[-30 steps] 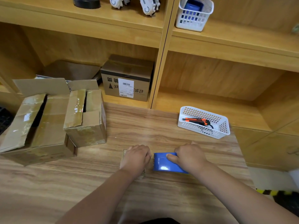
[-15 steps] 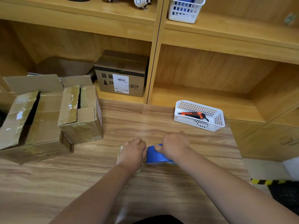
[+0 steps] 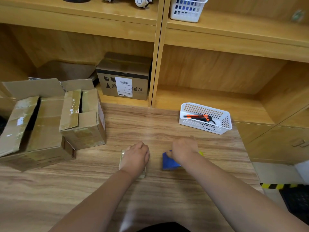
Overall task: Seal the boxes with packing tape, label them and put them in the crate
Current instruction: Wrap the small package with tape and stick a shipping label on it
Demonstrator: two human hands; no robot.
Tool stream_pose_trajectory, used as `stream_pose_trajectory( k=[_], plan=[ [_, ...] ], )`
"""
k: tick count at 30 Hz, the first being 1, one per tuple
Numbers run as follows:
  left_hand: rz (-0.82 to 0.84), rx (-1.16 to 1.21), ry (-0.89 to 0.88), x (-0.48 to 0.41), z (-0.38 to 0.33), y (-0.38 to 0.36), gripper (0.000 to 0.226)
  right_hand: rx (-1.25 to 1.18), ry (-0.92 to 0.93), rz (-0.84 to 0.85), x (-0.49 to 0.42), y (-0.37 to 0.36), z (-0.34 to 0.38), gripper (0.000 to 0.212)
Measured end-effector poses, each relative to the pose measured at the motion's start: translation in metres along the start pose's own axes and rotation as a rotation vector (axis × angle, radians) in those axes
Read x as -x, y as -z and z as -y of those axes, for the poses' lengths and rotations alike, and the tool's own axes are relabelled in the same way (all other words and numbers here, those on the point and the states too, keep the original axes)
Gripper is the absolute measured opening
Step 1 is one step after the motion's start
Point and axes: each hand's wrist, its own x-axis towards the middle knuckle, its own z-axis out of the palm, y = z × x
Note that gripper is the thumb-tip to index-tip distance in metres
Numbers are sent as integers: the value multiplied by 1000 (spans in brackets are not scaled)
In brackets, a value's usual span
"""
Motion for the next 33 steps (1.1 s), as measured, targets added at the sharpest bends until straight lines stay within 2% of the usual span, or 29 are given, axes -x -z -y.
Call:
stream_pose_trajectory(
  k=[4, 8, 16, 19, 20, 22, 25, 26, 28, 29, 33],
  plan=[
    [18, 66, 8, 0, 2, 3, 22, -37, -128, 56, 9, -34, -27, 44],
    [49, 133, 31, 1, 7, 0, 23, -50, -185, 37, 19, -70, -42, 39],
    [80, 206, 48, 1, 8, 1, 36, -207, -291, -6, 35, -105, -29, 42],
    [79, 189, 41, 0, 7, 1, 31, -272, -302, -204, 31, -104, -8, 49],
    [80, 182, 38, 0, 6, 2, 29, -325, -256, -353, 29, -102, 2, 46],
    [72, 178, 36, -1, 6, 3, 30, -515, -126, -455, 24, -89, 27, 36],
    [77, 165, 20, -2, 7, 1, 41, -849, -124, -250, 19, -65, 63, 64],
    [81, 153, 13, -2, 7, 1, 47, -941, -163, -225, 15, -65, 71, 58],
    [84, 141, 3, -2, 7, 2, 57, -1118, -264, -160, 11, -68, 84, 30],
    [83, 135, 3, -3, 8, 2, 58, -1170, -312, -135, 10, -67, 87, 23],
    [50, 121, -17, -5, 10, 1, 51, -1152, -351, -155, 10, -64, 94, 23]
  ],
)
